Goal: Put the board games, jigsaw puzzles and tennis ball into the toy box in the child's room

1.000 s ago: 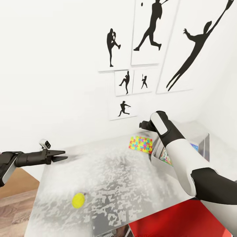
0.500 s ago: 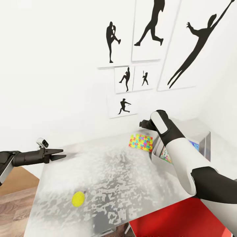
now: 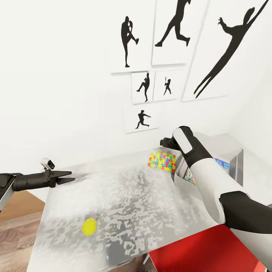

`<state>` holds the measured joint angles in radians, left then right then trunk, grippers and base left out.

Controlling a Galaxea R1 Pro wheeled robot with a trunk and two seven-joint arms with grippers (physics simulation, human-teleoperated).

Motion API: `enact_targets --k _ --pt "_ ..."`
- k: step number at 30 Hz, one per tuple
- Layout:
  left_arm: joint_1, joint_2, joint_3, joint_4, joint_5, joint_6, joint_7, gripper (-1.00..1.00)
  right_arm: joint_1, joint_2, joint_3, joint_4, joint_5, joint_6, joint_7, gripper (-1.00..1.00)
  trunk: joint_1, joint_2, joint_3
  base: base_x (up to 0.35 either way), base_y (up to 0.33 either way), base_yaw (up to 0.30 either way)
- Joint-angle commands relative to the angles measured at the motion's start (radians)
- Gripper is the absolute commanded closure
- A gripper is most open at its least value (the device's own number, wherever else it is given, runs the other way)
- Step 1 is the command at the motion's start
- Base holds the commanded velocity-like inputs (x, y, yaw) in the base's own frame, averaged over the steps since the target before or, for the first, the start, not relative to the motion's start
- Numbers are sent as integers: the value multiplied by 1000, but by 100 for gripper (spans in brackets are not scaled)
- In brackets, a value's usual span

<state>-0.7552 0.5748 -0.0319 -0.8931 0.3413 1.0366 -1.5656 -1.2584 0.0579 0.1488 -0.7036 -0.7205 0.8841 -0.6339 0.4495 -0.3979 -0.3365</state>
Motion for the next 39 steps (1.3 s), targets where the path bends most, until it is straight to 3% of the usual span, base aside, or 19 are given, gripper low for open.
enact_targets --k 1,7,13,15,20,26,31,35,39 --pt "-1 6 -3 0 1 11 -5 -100 -1 -1 3 -1 -10 1 -10 -100 1 -2 -4 0 0 0" --pt "-1 42 -3 0 2 11 -5 -100 -1 -3 3 -1 -10 1 -10 -100 1 -2 -13 0 0 0" --pt "-1 113 0 -11 23 11 -5 -100 -1 -7 3 -1 -10 1 -10 -100 1 -2 -23 0 0 0" --pt "-1 146 -2 -36 54 11 -5 -100 -1 -7 3 -1 -10 1 -10 -100 1 -2 -26 0 0 0" --pt "0 244 -13 -154 173 11 -5 -100 -1 -8 3 0 -10 1 -10 -100 1 -2 -34 0 0 0" --pt "0 318 -18 -250 262 11 -5 -100 -1 -7 3 -1 -10 1 -10 -100 1 -2 -44 0 0 0" --pt "0 337 -22 -350 314 11 -5 -100 -1 -7 3 -1 -10 1 -10 -100 1 -2 -52 0 0 0" --pt "0 340 -16 -457 326 11 -5 -100 -2 -6 3 -1 -10 1 -10 -100 1 -2 -59 0 0 0" --pt "-1 342 -8 -510 332 11 -5 -100 -3 -5 3 -1 -10 1 -10 -100 1 -2 -65 0 0 0"
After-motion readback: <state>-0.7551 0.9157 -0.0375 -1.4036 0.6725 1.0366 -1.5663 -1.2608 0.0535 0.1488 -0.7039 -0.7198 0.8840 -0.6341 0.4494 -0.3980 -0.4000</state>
